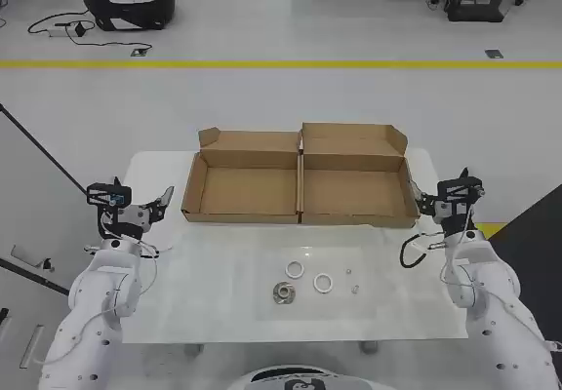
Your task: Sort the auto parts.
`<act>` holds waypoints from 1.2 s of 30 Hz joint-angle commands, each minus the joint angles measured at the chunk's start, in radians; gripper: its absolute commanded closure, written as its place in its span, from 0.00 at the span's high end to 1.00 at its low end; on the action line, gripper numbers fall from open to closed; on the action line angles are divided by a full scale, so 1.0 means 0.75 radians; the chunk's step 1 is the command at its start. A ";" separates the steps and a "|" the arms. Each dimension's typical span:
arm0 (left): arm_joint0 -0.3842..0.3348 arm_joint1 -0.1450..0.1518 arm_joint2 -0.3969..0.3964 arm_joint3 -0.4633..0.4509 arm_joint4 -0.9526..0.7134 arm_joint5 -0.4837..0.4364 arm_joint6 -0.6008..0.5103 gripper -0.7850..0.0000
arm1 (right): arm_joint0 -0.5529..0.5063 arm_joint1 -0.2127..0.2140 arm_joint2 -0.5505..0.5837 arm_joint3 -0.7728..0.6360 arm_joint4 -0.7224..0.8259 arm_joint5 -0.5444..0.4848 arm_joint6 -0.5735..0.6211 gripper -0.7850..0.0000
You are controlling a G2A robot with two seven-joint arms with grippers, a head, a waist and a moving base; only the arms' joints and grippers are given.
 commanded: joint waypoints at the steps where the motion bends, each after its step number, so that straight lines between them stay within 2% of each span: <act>1: 0.000 0.000 0.000 0.000 0.000 0.000 0.000 1.00 | 0.000 0.000 0.000 0.000 0.000 0.000 0.000 1.00; 3: 0.000 0.000 0.000 0.000 0.000 0.000 0.000 1.00 | 0.006 0.001 0.002 -0.018 -0.009 -0.014 -0.013 1.00; 5: 0.000 0.000 0.000 0.000 0.000 0.000 0.000 1.00 | 0.008 0.008 0.023 -0.064 -0.066 -0.086 -0.029 1.00; 9: 0.000 0.000 0.000 0.000 0.000 0.000 0.000 1.00 | 0.011 0.023 0.105 -0.220 -0.050 -0.262 0.030 1.00; 12: 0.000 0.000 0.000 0.000 0.000 0.000 0.000 1.00 | 0.015 0.036 0.151 -0.334 -0.028 -0.442 0.108 1.00; 18: 0.000 0.000 0.000 0.000 0.000 0.000 0.000 1.00 | 0.068 0.065 0.229 -0.482 0.088 -0.821 0.350 1.00; 28: 0.000 0.000 0.000 0.000 0.000 0.000 0.000 1.00 | 0.221 0.120 0.212 -0.552 0.418 -1.259 0.844 1.00; 33: 0.000 0.000 0.000 0.000 0.000 0.000 0.000 1.00 | 0.330 0.152 0.128 -0.544 0.586 -1.350 1.068 1.00; 36: 0.000 0.000 0.000 0.000 0.000 0.000 0.000 1.00 | 0.377 0.192 0.025 -0.547 0.615 -1.319 1.108 1.00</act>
